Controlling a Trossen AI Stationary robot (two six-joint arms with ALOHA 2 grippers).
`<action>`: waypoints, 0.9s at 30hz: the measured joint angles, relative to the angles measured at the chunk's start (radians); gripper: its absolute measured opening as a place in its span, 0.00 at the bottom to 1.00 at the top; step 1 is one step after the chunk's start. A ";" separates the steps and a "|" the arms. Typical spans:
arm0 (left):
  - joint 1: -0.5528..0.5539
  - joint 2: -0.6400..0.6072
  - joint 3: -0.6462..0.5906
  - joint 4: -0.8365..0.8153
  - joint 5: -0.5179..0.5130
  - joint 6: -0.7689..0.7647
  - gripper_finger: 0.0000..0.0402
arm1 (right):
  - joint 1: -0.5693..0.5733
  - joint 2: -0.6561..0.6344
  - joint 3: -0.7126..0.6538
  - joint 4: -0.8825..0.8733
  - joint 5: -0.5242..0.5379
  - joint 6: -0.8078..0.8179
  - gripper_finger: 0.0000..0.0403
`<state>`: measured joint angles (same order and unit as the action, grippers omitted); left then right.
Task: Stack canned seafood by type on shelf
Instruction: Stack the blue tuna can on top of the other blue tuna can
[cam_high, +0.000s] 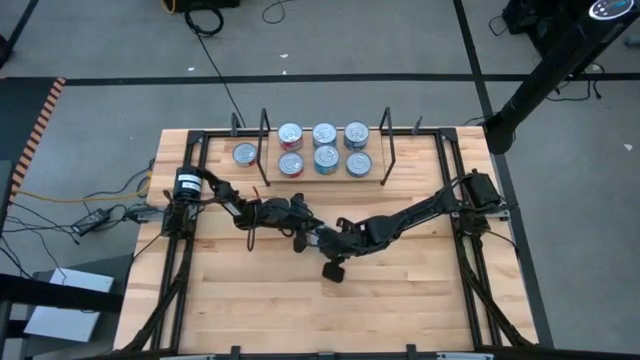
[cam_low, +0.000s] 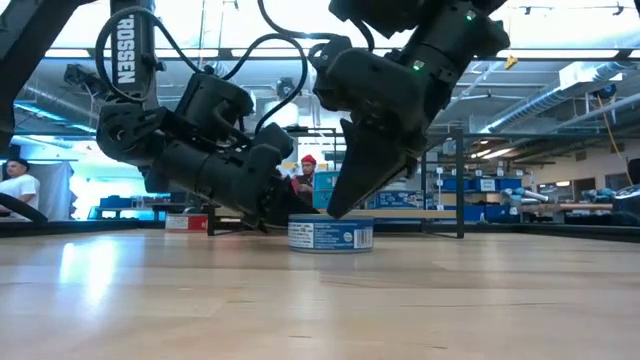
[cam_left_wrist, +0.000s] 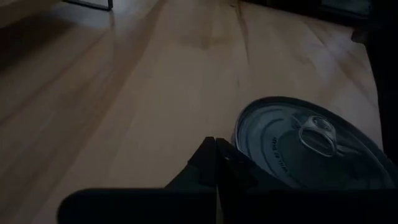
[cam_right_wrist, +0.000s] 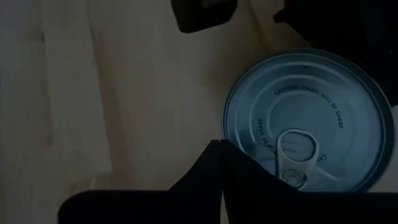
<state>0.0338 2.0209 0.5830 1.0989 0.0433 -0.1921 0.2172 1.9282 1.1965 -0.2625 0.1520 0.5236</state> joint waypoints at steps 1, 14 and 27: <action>0.000 0.001 0.000 0.000 0.003 -0.003 0.00 | -0.002 -0.002 0.000 0.001 0.000 0.012 0.02; -0.022 0.001 0.000 -0.037 0.069 0.004 0.00 | -0.045 -0.058 0.047 -0.037 0.047 0.027 0.02; -0.023 0.001 -0.003 -0.025 0.109 0.003 0.00 | 0.096 -0.064 0.022 -0.048 -0.071 -0.062 0.02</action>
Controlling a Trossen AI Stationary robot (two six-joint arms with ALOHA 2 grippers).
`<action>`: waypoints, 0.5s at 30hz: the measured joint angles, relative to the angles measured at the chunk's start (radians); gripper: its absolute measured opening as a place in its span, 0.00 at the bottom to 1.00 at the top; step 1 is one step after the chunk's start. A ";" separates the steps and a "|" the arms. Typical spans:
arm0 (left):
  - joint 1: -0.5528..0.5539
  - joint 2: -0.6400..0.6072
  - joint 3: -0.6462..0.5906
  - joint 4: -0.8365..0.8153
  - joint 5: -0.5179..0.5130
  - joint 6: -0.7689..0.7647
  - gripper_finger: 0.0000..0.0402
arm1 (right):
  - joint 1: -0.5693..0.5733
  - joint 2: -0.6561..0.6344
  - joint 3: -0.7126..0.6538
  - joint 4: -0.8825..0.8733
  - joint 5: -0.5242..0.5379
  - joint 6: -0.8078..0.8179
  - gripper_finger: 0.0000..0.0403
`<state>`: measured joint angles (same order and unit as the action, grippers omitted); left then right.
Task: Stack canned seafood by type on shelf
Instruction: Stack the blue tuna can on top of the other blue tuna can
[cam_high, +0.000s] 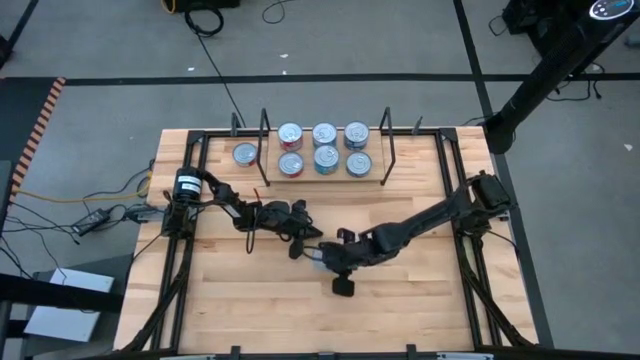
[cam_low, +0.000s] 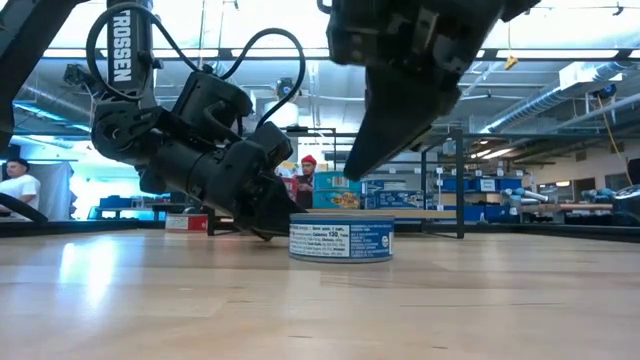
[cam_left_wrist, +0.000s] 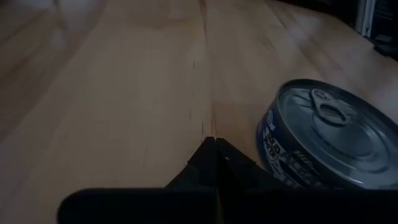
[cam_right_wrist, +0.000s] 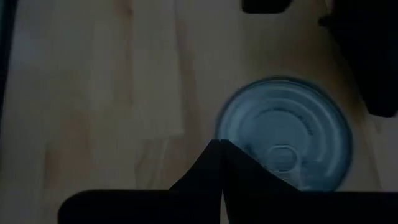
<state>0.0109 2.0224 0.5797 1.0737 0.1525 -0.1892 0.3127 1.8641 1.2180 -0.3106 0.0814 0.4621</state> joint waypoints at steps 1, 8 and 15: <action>0.000 0.000 0.000 0.000 0.001 0.002 0.00 | -0.001 0.000 -0.007 0.004 -0.001 0.002 0.02; 0.000 0.000 0.000 0.007 0.024 0.001 0.00 | 0.037 0.051 -0.033 0.074 -0.015 0.013 0.02; 0.000 0.000 0.000 0.015 0.032 -0.002 0.00 | 0.052 0.087 -0.033 0.091 0.078 0.057 0.02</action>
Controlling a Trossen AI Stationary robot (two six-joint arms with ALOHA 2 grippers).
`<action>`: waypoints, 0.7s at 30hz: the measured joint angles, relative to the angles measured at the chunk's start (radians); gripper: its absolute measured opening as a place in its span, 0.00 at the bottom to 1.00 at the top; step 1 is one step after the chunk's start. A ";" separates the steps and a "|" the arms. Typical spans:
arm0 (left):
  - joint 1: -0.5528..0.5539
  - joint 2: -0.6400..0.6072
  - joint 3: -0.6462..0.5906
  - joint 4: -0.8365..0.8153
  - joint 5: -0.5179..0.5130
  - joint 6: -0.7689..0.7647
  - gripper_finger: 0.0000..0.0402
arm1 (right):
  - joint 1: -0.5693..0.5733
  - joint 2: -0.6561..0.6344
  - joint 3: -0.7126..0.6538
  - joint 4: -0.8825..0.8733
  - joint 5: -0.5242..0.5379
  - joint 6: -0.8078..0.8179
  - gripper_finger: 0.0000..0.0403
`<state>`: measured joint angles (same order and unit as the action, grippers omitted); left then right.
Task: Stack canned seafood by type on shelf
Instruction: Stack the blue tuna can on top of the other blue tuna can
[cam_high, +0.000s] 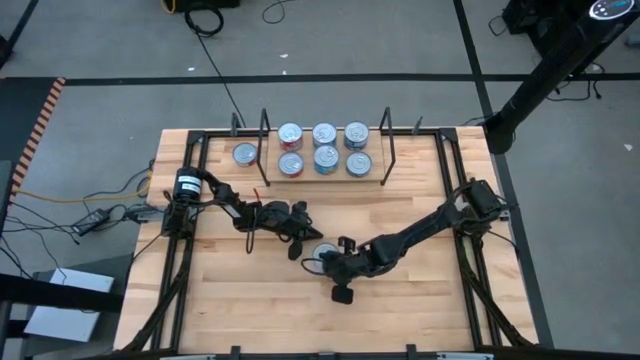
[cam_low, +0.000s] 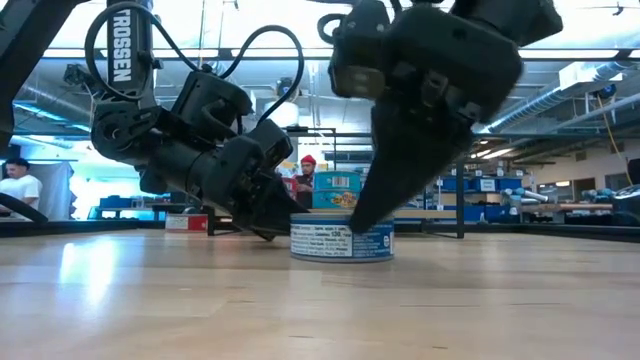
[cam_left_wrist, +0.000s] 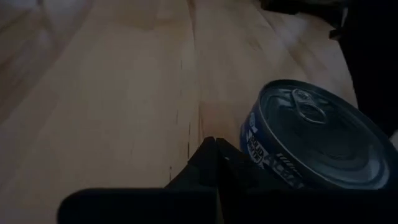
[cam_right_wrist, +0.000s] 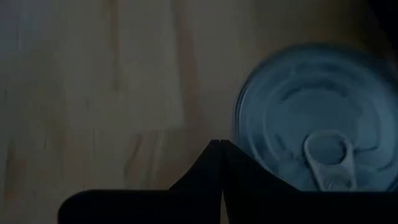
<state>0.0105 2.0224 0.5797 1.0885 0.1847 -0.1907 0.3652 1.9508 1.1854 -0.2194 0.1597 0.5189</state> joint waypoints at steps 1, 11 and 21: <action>0.000 0.000 0.000 0.000 0.001 -0.001 0.00 | -0.001 0.002 0.001 0.006 0.013 0.006 0.02; -0.010 0.001 0.000 0.011 0.002 -0.010 0.00 | -0.038 0.009 0.002 0.019 0.026 0.033 0.02; -0.019 0.001 0.000 0.008 -0.006 -0.008 0.00 | -0.065 -0.083 0.003 0.010 0.035 0.119 0.02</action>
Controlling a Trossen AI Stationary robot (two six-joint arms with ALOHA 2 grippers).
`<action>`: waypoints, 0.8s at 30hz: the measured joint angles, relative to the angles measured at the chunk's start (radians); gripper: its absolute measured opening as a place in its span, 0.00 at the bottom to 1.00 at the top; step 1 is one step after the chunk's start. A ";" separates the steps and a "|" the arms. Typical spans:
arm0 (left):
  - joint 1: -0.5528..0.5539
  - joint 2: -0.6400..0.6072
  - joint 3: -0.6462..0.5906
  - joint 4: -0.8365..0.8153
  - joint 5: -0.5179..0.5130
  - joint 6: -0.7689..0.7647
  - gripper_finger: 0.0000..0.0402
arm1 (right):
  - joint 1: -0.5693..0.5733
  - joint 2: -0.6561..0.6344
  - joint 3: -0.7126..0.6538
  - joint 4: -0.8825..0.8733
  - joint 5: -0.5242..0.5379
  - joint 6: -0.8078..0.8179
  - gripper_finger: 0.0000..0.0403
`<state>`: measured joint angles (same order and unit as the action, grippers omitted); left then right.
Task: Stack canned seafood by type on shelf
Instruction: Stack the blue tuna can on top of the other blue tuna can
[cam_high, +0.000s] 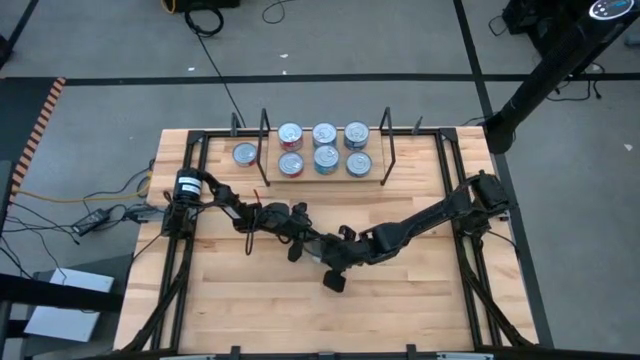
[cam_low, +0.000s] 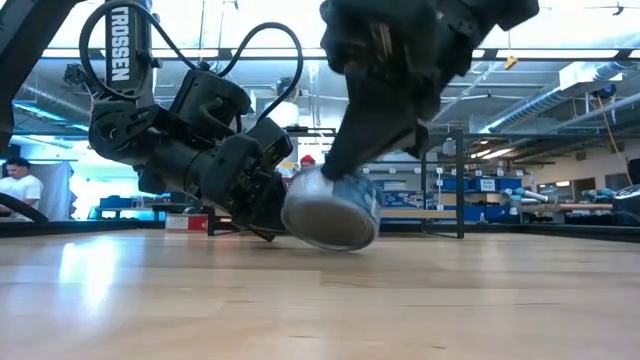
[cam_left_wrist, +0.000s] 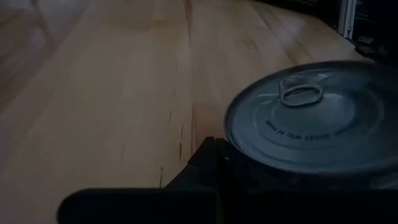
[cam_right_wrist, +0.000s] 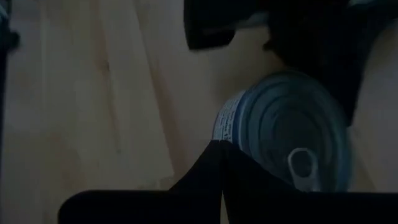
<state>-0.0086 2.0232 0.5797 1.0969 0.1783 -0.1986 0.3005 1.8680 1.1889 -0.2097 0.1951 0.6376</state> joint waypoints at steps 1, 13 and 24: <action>0.000 0.000 0.000 0.000 0.000 0.000 0.00 | -0.004 -0.010 0.000 -0.004 0.000 0.011 0.02; 0.000 0.000 0.000 0.000 0.007 0.004 0.00 | -0.053 -0.079 0.001 -0.037 0.001 0.124 0.02; -0.006 -0.001 0.000 -0.018 0.018 0.013 0.00 | -0.071 -0.081 0.000 -0.112 -0.002 0.201 0.02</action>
<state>-0.0151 2.0224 0.5800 1.0793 0.1967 -0.1860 0.2291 1.7870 1.1891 -0.3220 0.1927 0.8381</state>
